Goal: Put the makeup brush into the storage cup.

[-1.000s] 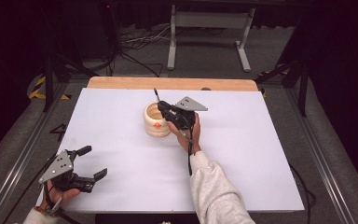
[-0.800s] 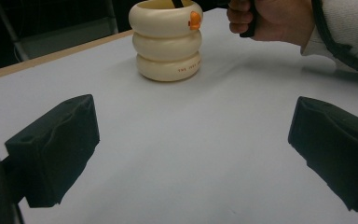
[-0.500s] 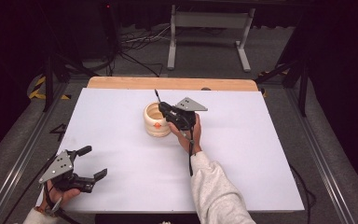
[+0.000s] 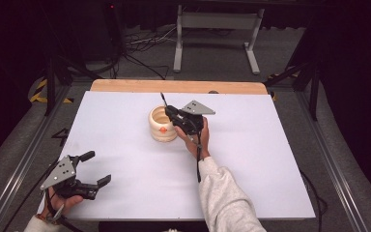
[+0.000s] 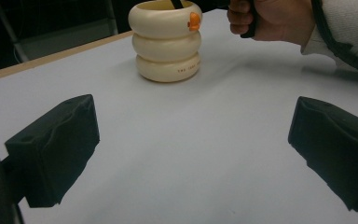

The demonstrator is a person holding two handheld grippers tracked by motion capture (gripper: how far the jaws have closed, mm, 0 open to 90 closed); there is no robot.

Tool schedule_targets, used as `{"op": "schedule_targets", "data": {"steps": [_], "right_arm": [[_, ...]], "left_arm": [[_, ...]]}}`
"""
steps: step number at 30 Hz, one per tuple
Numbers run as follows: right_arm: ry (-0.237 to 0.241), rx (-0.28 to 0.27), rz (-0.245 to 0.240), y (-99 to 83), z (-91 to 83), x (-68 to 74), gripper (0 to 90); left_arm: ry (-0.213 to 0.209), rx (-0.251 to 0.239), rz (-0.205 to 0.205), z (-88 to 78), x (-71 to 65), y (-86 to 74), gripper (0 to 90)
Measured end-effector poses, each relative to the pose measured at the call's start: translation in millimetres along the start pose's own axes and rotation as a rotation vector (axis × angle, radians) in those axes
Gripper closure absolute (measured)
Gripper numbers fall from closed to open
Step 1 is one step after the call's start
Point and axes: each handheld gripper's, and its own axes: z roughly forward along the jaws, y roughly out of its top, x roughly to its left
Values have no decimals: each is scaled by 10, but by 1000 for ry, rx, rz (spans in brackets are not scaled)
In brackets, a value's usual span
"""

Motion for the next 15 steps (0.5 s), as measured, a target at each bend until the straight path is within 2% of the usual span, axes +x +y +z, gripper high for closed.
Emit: {"op": "schedule_targets", "data": {"steps": [1,4,6,12,15], "right_arm": [[-1,-1,2,-2,3,0,702],[-9,1,-7,15,-14,6,696],[-16,-2,-22,45,-36,15,648],[-23,-6,-41,95,-83,14,595],[-34,-1,-55,128,-129,1,534]], "left_arm": [[0,0,0,-1,-2,0,28],[-1,1,-1,-5,-6,-1,28],[0,-2,-2,-4,-7,-2,28],[-1,2,6,2,-7,1,28],[-1,6,6,6,-6,-3,28]]}}
